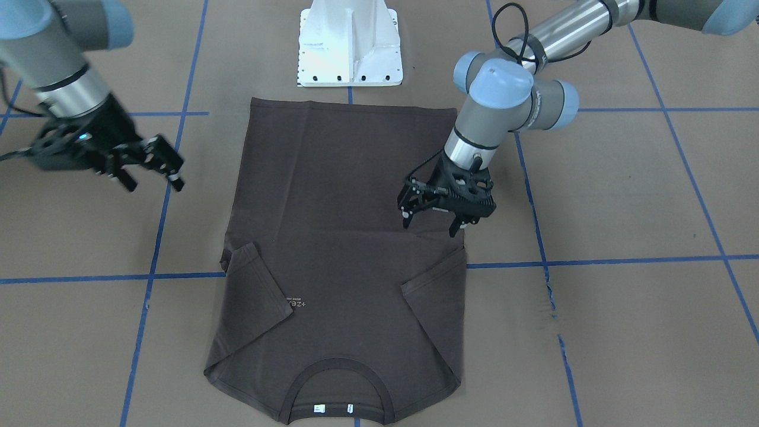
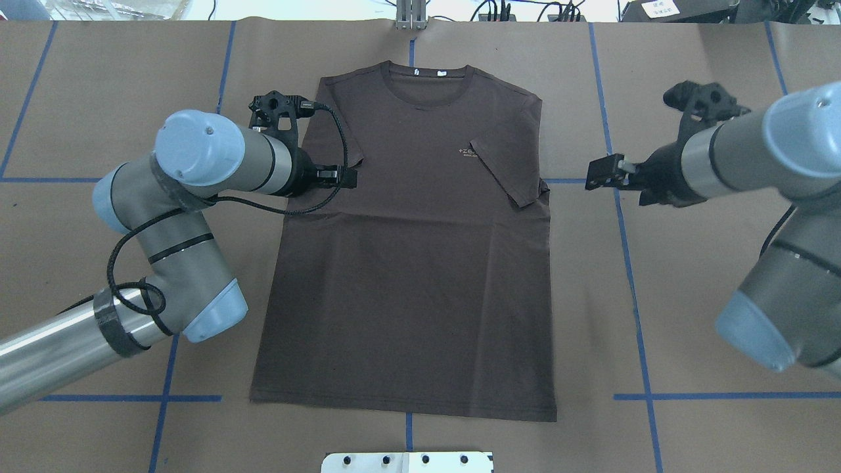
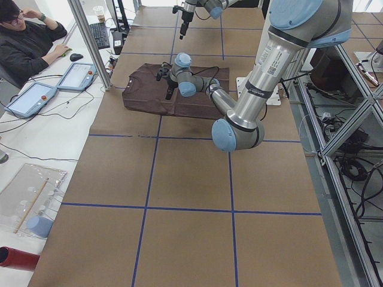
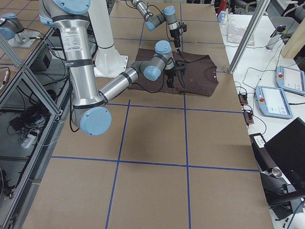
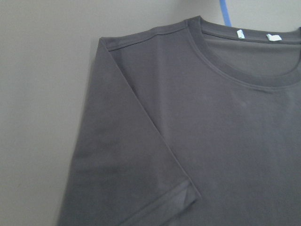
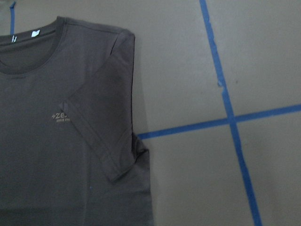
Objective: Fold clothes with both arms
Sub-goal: 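Move both grippers down to the shirt's hem corners nearest the robot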
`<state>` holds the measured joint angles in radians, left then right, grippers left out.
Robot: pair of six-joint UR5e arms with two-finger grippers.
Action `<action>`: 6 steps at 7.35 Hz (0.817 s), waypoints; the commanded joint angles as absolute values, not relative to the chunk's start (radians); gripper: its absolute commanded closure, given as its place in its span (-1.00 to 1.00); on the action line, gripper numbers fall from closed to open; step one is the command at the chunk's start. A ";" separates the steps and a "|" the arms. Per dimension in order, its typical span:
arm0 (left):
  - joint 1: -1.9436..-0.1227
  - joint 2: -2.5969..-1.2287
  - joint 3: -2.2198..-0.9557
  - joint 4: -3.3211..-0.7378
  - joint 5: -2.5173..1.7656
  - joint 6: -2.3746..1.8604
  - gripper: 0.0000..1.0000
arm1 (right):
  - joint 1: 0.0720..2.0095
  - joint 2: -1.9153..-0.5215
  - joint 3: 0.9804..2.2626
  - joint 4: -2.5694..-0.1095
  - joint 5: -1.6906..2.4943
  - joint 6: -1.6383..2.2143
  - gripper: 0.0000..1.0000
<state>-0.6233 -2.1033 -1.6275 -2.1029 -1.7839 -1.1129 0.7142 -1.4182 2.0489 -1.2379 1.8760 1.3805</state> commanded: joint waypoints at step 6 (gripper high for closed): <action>-0.286 -1.673 -2.018 -2.105 -1.637 -1.510 -0.62 | 0.061 -1.588 2.264 -1.250 1.310 1.822 -0.99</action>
